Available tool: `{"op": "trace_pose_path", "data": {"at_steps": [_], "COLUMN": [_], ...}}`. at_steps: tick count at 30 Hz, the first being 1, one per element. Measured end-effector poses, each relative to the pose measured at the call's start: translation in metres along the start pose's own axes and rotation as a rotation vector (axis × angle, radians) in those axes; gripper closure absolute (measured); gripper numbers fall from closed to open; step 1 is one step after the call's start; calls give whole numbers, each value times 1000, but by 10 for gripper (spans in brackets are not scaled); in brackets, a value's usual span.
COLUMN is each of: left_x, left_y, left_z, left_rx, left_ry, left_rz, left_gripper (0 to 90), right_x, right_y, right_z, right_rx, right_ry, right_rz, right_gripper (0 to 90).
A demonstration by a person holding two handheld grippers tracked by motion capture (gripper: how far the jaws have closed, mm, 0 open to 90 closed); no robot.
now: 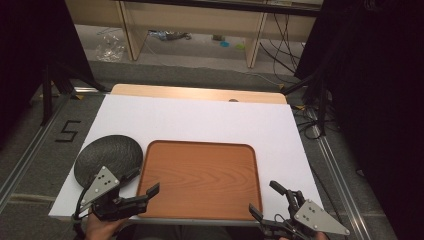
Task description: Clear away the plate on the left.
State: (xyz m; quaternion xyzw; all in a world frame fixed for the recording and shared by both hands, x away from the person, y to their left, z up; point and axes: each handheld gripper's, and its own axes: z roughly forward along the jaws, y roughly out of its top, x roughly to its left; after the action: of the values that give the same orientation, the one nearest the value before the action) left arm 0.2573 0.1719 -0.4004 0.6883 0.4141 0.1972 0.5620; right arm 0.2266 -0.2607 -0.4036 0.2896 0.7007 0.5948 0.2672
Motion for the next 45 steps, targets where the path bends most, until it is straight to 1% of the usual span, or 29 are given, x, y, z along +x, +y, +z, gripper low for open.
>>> {"op": "trace_pose_path", "data": {"at_steps": [1, 2, 4, 6, 7, 8, 11, 12, 13, 18, 20, 21, 23, 25, 28, 29, 31, 32, 33, 34, 35, 36, 37, 38, 39, 41, 42, 43, 45], "left_x": [1, 1, 2, 4, 4, 5, 7, 8, 9, 12, 13, 14, 17, 21, 27, 29, 34, 37, 40, 43, 46, 49, 54, 58, 60, 68, 70, 72, 77], "left_y": [0, 0, 0, 0, 0, 0, -1, 0, 0, 0, 0, 0, 0, 0, 0, -1, -1, 0, 0, 0, 0, 0, 0, 0, 0, -1, -1, -1, -1], "left_z": [0, 0, 1, 0, 0, 1, 1, 2, 2, 3, 3, 2, 3, 4, 6, 6, 7, 6, 6, 5, 4, 3, 2, 2, 2, 1, 1, 1, 0], "left_rx": [2, 2, 6, 10, 10, 16, 27, 34, 37, 48, 54, 61, 76, 97, 138, 142, 161, 168, 167, 167, 166, 167, 171, 186, 201, 219, 219, 226, 228], "left_ry": [1, 1, 2, 3, 4, 5, 9, 11, 12, 4, 11, 15, 20, 29, 27, 30, 37, 44, 39, 41, 43, 49, 56, 61, 64, 69, 68, 65, 81], "left_rz": [0, -3, -10, -15, -23, -20, -35, -34, -36, -72, -72, -74, -90, -101, -116, -118, -118, -130, -138, -155, -166, -181, -187, -192, -195, -215, -219, -217, -220], "left_gripper": [197, 197, 197, 196, 197, 197, 197, 197, 197, 198, 198, 198, 198, 198, 198, 199, 198, 199, 199, 199, 202, 204, 204, 206, 206, 206, 203, 203, 202], "right_x": [0, 0, 0, -1, -1, -1, -1, 0, 0, 0, -1, 0, 1, 1, 1, 1, 1, 1, 1, 0, 1, 1, 1, 1, 2, 1, 2, 1, 1], "right_y": [0, -1, 0, 0, 0, 0, 0, 0, 0, 0, 0, 0, 0, 0, 0, 0, 0, 0, 0, 0, 0, 0, 0, 0, 0, 0, 1, 1, 0], "right_z": [0, 3, 2, 3, 3, 3, 3, 2, 3, 1, 0, 0, 1, 1, 1, 1, 0, 0, 1, 1, 1, 1, 0, 1, 0, 1, 0, 0, 1], "right_rx": [-2, -24, 2, 7, 10, 12, 11, 17, 8, 4, 6, -5, -1, 0, -1, 0, -1, -3, 0, -8, -4, -5, 0, -4, 5, 2, 9, 8, 13], "right_ry": [-4, 13, 20, 7, 9, 11, 8, 9, 13, 21, 14, 3, 6, 16, 9, 16, 9, 6, 7, 3, 10, 3, 9, 10, 9, 11, 14, 21, 32], "right_rz": [0, 11, 11, 4, -1, 0, 6, 18, 5, 10, 0, 0, 5, -2, -1, 1, 2, 2, 3, -13, -7, -5, 6, -1, 5, 0, 8, -3, 4], "right_gripper": [153, 154, 154, 154, 154, 153, 154, 154, 154, 154, 154, 154, 154, 154, 154, 154, 154, 154, 154, 155, 155, 155, 155, 155, 155, 154, 154, 155, 155]}}
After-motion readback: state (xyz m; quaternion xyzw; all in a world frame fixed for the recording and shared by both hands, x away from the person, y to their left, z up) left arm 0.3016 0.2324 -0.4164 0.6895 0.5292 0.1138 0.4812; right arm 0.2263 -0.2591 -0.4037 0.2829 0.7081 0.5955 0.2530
